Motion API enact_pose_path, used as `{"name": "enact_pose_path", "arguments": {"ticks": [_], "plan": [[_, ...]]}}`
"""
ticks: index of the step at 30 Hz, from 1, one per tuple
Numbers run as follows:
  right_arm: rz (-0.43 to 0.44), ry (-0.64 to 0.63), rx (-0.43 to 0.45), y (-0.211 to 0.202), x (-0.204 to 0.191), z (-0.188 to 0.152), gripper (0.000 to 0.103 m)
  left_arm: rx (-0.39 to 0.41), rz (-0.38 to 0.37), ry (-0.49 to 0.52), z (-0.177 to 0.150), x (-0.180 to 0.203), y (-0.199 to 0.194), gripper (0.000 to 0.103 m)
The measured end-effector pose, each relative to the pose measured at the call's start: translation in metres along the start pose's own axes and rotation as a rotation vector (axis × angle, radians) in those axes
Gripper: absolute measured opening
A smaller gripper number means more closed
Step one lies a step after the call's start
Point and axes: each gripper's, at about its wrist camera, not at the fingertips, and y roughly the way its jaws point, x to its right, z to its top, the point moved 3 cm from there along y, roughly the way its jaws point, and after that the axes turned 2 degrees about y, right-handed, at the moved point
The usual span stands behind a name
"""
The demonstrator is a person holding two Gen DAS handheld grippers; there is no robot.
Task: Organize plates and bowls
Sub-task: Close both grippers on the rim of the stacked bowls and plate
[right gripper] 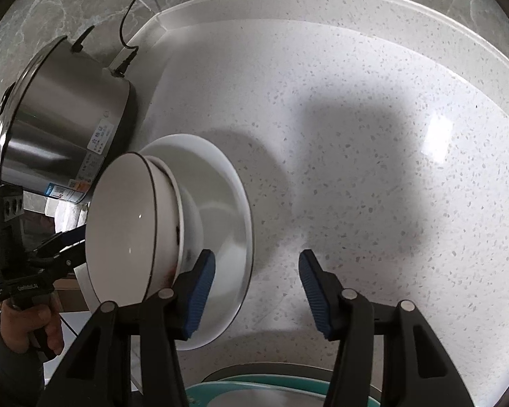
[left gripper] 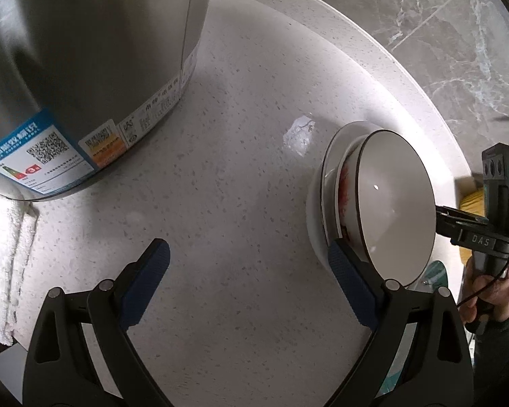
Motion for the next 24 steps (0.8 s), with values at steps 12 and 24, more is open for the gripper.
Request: {"name": "enact_pose_path", "arguments": {"ticks": [12,24], "plan": [[0.009,-0.006,-0.04,0.016,-0.001,-0.004,0.04,-0.035,-0.101,-0.041,-0.004,0.005,0.013,0.097],[-0.002,-0.006,-0.005,0.008,-0.001,0.003,0.036,-0.027,-0.078,-0.108,0.003,0.004,0.016,0.097]]}}
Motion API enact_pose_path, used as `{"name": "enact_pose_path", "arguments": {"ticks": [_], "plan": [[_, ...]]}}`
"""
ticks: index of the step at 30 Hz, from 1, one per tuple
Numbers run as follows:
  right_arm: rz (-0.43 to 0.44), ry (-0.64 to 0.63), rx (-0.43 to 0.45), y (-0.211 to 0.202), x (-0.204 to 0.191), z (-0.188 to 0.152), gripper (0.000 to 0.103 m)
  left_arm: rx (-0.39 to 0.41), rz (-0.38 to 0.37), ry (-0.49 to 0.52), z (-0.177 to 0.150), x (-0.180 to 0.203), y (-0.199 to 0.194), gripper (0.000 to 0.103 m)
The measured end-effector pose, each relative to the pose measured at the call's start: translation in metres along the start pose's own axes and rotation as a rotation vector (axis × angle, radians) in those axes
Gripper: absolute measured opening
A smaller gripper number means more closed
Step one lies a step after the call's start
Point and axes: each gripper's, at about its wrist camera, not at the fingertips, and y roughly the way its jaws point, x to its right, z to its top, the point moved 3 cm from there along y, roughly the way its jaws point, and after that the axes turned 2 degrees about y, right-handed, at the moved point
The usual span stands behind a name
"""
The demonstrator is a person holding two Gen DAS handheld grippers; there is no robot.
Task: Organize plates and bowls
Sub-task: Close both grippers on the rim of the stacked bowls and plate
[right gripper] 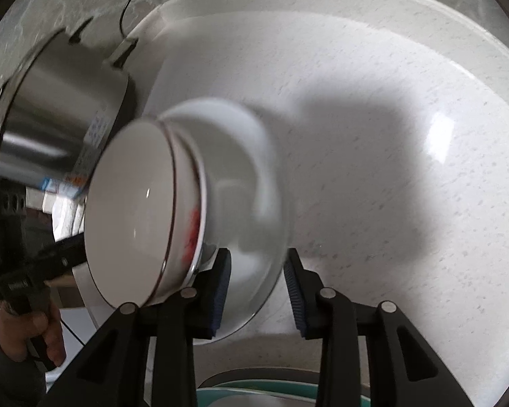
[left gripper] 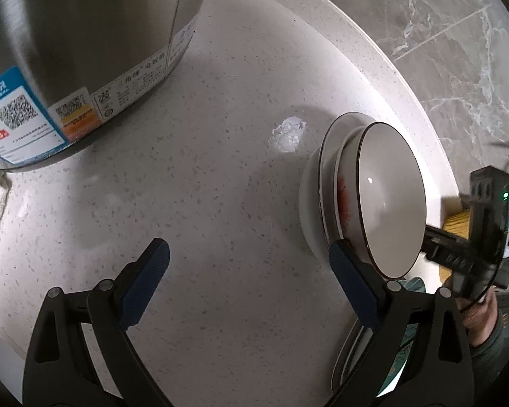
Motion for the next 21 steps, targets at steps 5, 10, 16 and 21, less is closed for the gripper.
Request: {"name": "enact_pose_path", "arguments": {"ticks": [5,10,16,21], "plan": [[-0.019,-0.024,0.008,-0.002,0.002,0.014,0.032,-0.018,0.029,0.004,0.011,0.002,0.001,0.101],[-0.049,-0.077,-0.004,0.003,-0.001,0.018,0.021,-0.008,0.061,0.05,0.019,0.011,0.002,0.1],[-0.08,-0.135,-0.004,0.006,-0.005,0.018,0.014,-0.043,0.024,0.082,0.025,0.026,0.017,0.072],[-0.072,-0.124,-0.004,0.007,-0.003,0.019,0.013,-0.058,0.016,0.075,0.031,0.028,0.024,0.065]]}}
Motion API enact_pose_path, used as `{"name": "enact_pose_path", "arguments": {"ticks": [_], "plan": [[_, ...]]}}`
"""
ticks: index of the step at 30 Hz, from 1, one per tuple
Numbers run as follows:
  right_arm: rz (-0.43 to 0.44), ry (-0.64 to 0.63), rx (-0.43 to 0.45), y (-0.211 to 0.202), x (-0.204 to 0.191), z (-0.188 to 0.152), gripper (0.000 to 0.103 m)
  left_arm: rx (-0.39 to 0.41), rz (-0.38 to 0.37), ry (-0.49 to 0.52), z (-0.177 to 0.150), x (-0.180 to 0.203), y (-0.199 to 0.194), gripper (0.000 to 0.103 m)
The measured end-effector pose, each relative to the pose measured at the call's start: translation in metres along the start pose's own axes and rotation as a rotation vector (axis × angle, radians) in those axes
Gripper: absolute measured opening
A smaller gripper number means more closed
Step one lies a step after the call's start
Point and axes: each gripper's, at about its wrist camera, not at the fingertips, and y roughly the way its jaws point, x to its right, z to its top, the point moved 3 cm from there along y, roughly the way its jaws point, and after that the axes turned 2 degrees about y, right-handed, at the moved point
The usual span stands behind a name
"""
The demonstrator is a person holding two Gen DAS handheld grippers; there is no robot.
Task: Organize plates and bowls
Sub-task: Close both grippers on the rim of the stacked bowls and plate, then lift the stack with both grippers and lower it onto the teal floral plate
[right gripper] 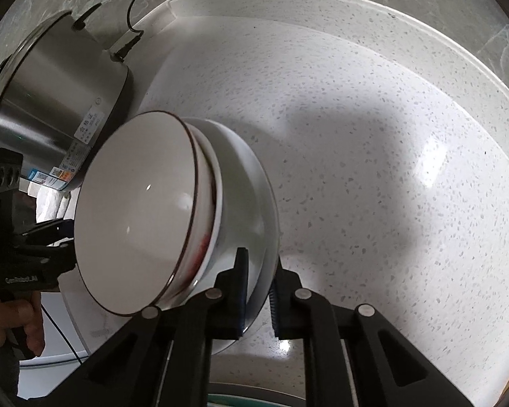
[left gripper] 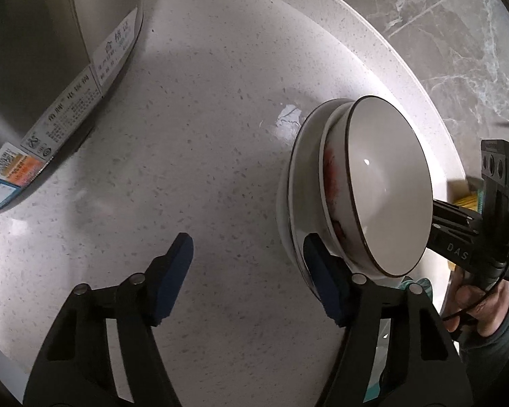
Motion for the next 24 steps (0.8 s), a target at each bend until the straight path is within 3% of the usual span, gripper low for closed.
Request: {"name": "enact_pose_path", "arguments": {"ticks": [8,10,12,22,24], "plan": [[0.028,0.031,0.01,-0.002,0.009,0.009,0.016,-0.015,0.0,0.012,0.002,-0.003,0.01,0.064],[0.032,0.034,0.01,-0.001,0.01,0.011,0.016,-0.002,0.003,0.027,0.003,-0.003,0.011,0.061],[0.041,0.044,0.009,0.0,0.012,0.011,0.016,-0.001,-0.026,0.03,0.002,0.0,0.012,0.048],[0.061,0.077,0.024,0.0,0.016,0.012,0.017,0.006,-0.018,0.049,0.008,0.007,0.015,0.043],[0.073,0.072,0.013,0.001,0.015,0.011,0.017,0.011,-0.017,0.064,0.008,0.01,0.015,0.036]]}}
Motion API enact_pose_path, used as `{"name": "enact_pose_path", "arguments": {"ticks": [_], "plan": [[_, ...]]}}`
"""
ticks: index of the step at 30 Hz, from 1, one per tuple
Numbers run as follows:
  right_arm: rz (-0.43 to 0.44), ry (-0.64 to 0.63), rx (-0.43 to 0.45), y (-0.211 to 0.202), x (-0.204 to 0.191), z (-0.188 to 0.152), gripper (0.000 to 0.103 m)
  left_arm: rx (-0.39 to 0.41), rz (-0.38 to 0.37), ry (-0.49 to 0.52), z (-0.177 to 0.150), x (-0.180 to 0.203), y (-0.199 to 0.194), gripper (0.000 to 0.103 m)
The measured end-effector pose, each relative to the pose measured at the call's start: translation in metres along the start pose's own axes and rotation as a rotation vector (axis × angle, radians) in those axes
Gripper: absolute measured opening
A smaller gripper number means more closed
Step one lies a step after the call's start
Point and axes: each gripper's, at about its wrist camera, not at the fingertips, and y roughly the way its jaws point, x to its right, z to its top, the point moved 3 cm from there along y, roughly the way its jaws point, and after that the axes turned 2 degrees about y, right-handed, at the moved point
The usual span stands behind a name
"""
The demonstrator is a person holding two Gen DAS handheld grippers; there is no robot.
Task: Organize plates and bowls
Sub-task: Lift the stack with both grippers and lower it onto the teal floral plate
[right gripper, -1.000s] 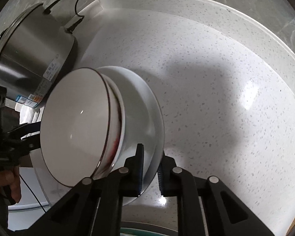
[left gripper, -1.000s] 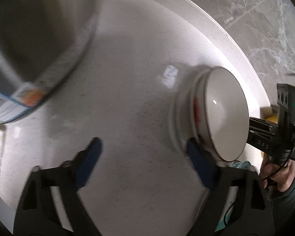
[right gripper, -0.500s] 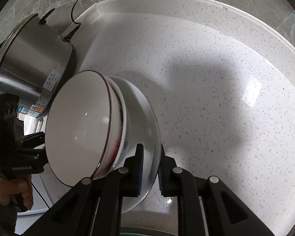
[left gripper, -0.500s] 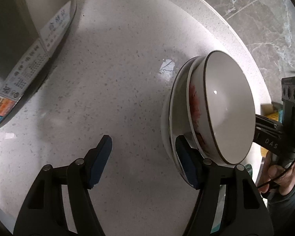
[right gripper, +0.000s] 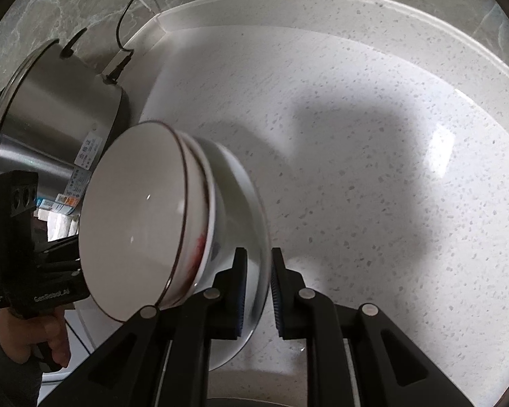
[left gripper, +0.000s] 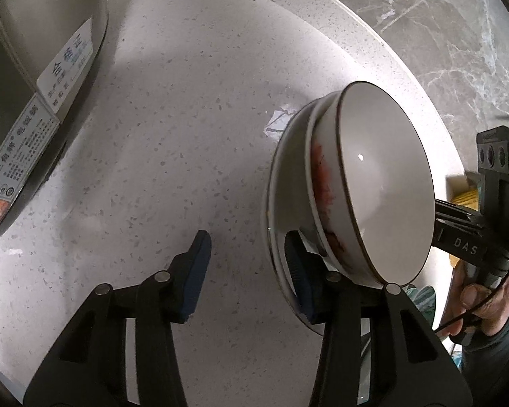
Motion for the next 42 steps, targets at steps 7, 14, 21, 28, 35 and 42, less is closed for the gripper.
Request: {"name": "enact_pose_path", "arguments": {"ticks": [7,14,21,28,35,42], "plan": [[-0.033,0.006,0.001,0.001,-0.005,-0.001,0.012,0.023,0.045,0.086,0.004,0.024,0.001,0.013],[-0.038,0.005,0.005,0.002,-0.005,0.0,0.012,0.034,0.025,0.07,0.005,0.02,-0.001,0.012],[-0.043,0.017,0.013,0.001,-0.005,-0.001,0.012,0.038,0.033,0.071,0.005,0.022,-0.003,0.012],[-0.055,0.016,0.032,-0.005,-0.005,-0.002,0.012,0.049,0.037,0.085,0.005,0.029,-0.004,0.012],[-0.049,0.017,0.051,-0.014,-0.004,-0.001,0.012,0.068,0.038,0.092,0.004,0.033,-0.016,0.012],[-0.047,0.009,0.082,-0.034,-0.006,-0.002,0.012,0.088,0.028,0.102,0.004,0.041,-0.036,0.012]]}}
